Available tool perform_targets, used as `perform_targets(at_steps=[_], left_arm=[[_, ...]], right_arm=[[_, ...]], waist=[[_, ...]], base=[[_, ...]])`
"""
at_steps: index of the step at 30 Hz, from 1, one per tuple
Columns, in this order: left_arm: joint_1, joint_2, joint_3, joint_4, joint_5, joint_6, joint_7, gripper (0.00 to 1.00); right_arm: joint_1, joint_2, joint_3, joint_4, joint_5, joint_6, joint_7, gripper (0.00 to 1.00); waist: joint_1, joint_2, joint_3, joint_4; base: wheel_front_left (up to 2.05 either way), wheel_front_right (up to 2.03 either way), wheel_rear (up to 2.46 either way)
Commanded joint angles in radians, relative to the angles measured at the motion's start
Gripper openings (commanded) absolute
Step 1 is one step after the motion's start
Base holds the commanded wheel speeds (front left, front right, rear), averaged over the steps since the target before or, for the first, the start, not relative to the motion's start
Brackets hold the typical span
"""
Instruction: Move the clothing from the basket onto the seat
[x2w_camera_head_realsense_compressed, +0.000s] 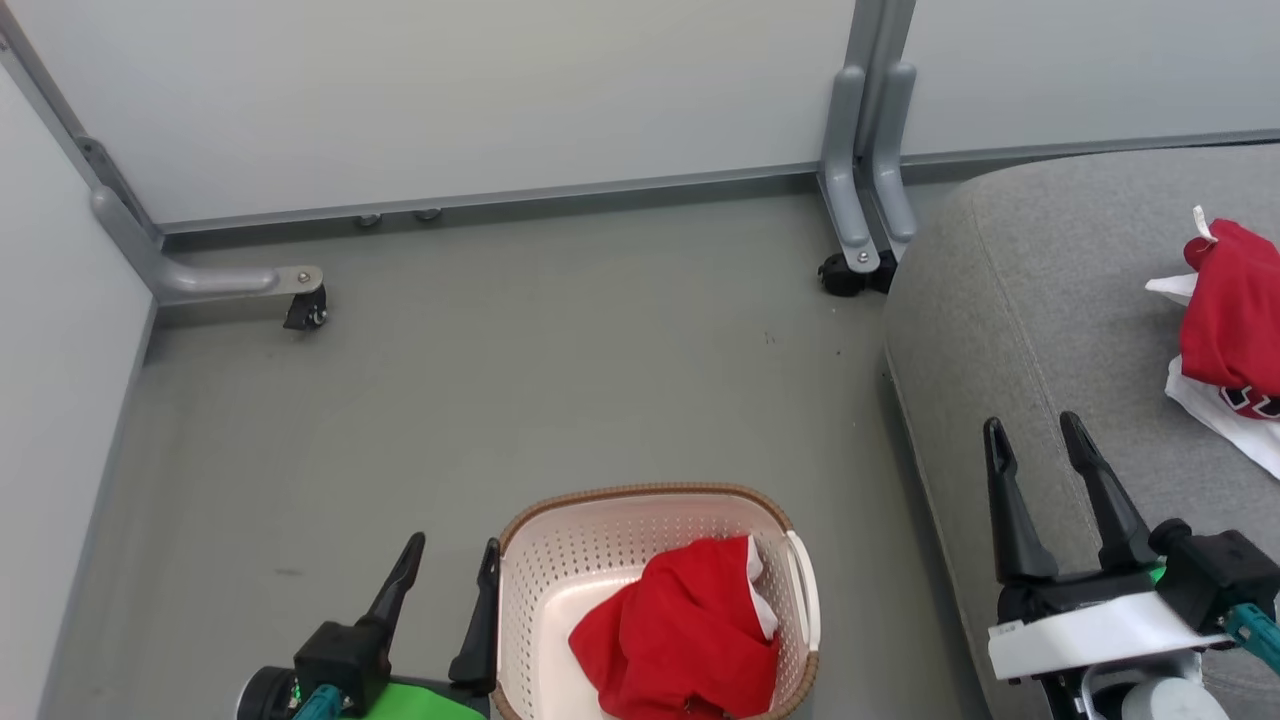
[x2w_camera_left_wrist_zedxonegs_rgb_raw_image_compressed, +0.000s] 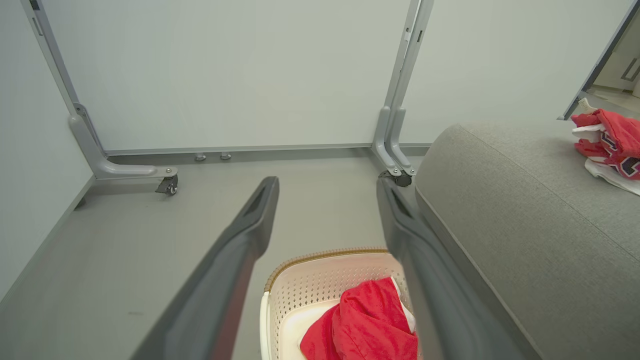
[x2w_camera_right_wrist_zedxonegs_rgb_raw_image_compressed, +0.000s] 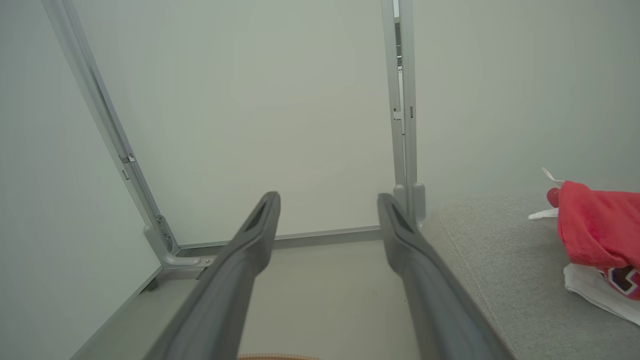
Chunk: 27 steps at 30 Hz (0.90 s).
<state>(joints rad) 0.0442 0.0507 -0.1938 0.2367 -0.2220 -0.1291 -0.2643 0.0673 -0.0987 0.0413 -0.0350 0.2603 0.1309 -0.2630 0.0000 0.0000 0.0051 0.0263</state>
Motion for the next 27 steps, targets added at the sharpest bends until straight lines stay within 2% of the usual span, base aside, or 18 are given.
perform_targets(at_steps=[1, 9, 15, 22, 27], left_arm=[[-0.046, 0.006, -0.016, 0.018, 0.015, -0.003, 0.0, 1.0], [-0.23, 0.035, -0.081, 0.177, -0.005, -0.003, 0.0, 1.0], [-0.377, 0.091, -0.167, 0.335, -0.005, -0.003, 0.0, 1.0], [-0.561, 0.125, -0.295, 0.479, -0.044, -0.003, 0.0, 1.0], [-0.689, 0.142, -0.388, 0.551, -0.057, -0.003, 0.0, 1.0]], right_arm=[[-0.029, -0.003, -0.005, -0.011, -0.008, 0.0, -0.003, 1.0], [-0.135, -0.013, -0.009, -0.062, -0.015, 0.0, -0.003, 1.0], [-0.219, -0.027, -0.003, -0.116, -0.027, 0.0, -0.003, 1.0], [-0.29, -0.025, -0.019, -0.172, -0.039, 0.0, -0.003, 1.0], [-0.331, -0.033, 0.021, -0.209, -0.039, 0.0, -0.003, 1.0]], waist=[[0.0, 0.0, 0.078, -0.025], [0.0, 0.0, 0.339, -0.089], [0.0, 0.0, 0.515, -0.145], [0.0, 0.0, 0.668, -0.189], [0.0, 0.0, 0.76, -0.213]], base=[[0.0, 0.0, 0.0], [0.0, 0.0, 0.0], [0.0, 0.0, 0.0], [0.0, 0.0, 0.0], [0.0, 0.0, 0.0]])
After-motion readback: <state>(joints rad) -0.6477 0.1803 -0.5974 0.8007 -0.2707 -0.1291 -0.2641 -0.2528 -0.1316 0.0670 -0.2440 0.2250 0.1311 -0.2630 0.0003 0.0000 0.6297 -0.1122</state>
